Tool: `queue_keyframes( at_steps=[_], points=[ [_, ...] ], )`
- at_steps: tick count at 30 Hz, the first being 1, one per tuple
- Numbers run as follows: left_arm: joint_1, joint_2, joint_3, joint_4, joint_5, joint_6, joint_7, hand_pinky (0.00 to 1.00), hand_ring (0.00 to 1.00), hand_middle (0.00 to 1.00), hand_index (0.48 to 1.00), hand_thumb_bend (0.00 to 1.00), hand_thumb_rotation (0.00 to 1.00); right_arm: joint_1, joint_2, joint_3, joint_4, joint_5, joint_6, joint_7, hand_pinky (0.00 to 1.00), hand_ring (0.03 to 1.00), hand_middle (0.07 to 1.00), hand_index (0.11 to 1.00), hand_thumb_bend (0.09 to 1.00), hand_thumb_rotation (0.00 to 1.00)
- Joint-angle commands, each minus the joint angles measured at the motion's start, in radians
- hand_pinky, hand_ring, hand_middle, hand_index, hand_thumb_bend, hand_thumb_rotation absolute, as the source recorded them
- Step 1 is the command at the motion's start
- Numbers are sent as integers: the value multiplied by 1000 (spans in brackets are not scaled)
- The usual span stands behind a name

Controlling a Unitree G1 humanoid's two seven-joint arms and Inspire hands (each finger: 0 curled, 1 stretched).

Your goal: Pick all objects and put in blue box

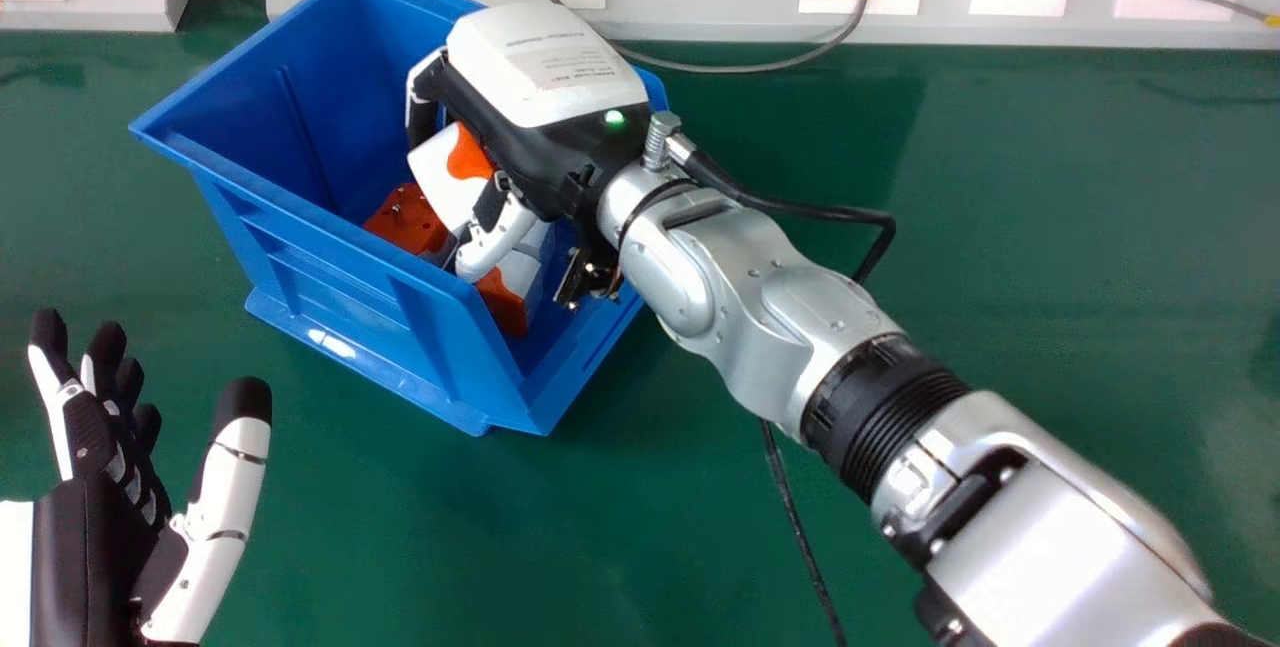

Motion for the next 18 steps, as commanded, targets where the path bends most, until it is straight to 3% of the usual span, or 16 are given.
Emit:
queue_keyframes(
  at_steps=[1, 3, 8, 10, 12, 14, 16, 18],
  points=[
    [12, -5, -2, -27, 4, -23, 9, 1000, 1000, 1000, 979, 477, 481, -59, 16, -6, 8, 16, -5, -28, 285, 436, 542, 546, 485, 0],
    [14, -5, -2, -25, 13, -26, 11, 1000, 1000, 1000, 981, 474, 493, -66, 22, -10, 23, 24, 5, -21, 286, 438, 541, 548, 485, 0],
    [9, -7, -3, -16, -6, -26, 10, 1000, 1000, 1000, 987, 482, 494, -76, 38, -28, 52, 57, 38, -3, 306, 459, 563, 530, 485, 0],
    [5, -3, -2, -9, -1, -34, 9, 1000, 1000, 1000, 984, 482, 490, -70, 35, -18, 51, 52, 32, -38, 319, 447, 553, 517, 494, 0],
    [2, 3, -1, -4, 17, -40, 12, 1000, 1000, 1000, 985, 474, 505, -58, 25, -2, 39, 36, 21, -71, 326, 414, 527, 533, 502, 0],
    [-3, 4, -2, -2, 25, -40, 15, 1000, 1000, 1000, 988, 461, 518, -52, 19, 14, 32, 24, 22, -76, 335, 426, 478, 534, 512, 5],
    [-9, 3, -4, -6, 29, -33, 19, 1000, 1000, 1000, 984, 462, 514, -48, 15, 23, 25, 20, 24, -70, 410, 537, 641, 692, 597, 138],
    [-16, 2, -6, -9, 32, -25, 22, 1000, 1000, 1000, 982, 469, 513, -43, 11, 26, 15, 23, 30, -59, 513, 678, 772, 788, 642, 180]
  ],
)
